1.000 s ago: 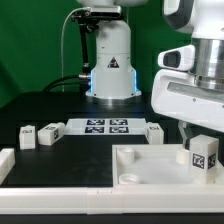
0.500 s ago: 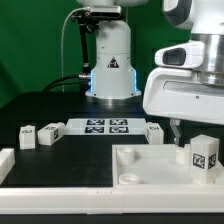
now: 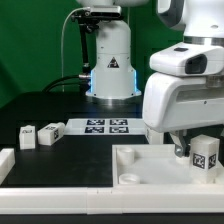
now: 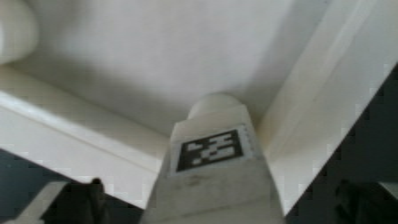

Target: Assemble one leg

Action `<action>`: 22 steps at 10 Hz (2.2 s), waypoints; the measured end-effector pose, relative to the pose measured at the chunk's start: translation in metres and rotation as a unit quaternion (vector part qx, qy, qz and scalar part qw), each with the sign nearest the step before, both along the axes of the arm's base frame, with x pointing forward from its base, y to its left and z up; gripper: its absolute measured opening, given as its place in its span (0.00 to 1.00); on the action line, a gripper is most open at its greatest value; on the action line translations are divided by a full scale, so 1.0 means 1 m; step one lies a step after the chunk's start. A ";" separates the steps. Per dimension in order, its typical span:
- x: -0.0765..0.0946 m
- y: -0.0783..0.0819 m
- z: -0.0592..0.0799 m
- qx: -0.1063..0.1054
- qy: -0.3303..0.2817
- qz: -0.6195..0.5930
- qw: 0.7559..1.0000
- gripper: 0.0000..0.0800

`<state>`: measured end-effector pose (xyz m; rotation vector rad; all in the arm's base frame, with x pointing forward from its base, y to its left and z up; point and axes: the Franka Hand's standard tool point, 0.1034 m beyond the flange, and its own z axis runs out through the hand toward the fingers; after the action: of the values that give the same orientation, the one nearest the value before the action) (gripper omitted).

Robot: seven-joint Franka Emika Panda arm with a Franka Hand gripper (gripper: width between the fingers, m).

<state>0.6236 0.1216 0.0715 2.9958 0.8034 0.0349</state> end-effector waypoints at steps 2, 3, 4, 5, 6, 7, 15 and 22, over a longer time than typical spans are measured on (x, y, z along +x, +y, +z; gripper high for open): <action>0.001 -0.004 0.000 -0.013 0.004 0.129 0.992 0.81; 0.000 -0.004 -0.001 -0.013 0.004 0.121 0.993 0.79; 0.000 -0.005 -0.001 -0.013 0.004 0.121 0.993 0.63; 0.000 -0.005 -0.001 -0.013 0.004 0.121 0.993 0.63; 0.000 -0.005 -0.001 -0.013 0.005 0.120 0.993 0.41; -0.001 -0.005 -0.002 -0.013 0.005 0.120 0.993 0.36; -0.003 0.005 -0.001 -0.002 -0.016 -0.316 0.948 0.36; -0.013 -0.020 0.001 -0.066 -0.087 -0.601 0.792 0.38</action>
Offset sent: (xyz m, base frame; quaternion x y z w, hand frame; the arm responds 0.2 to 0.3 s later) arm 0.0000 0.0000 0.0000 0.0000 0.0000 0.0000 1.0000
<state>0.6105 0.1020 0.0721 2.6998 -1.1057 0.1870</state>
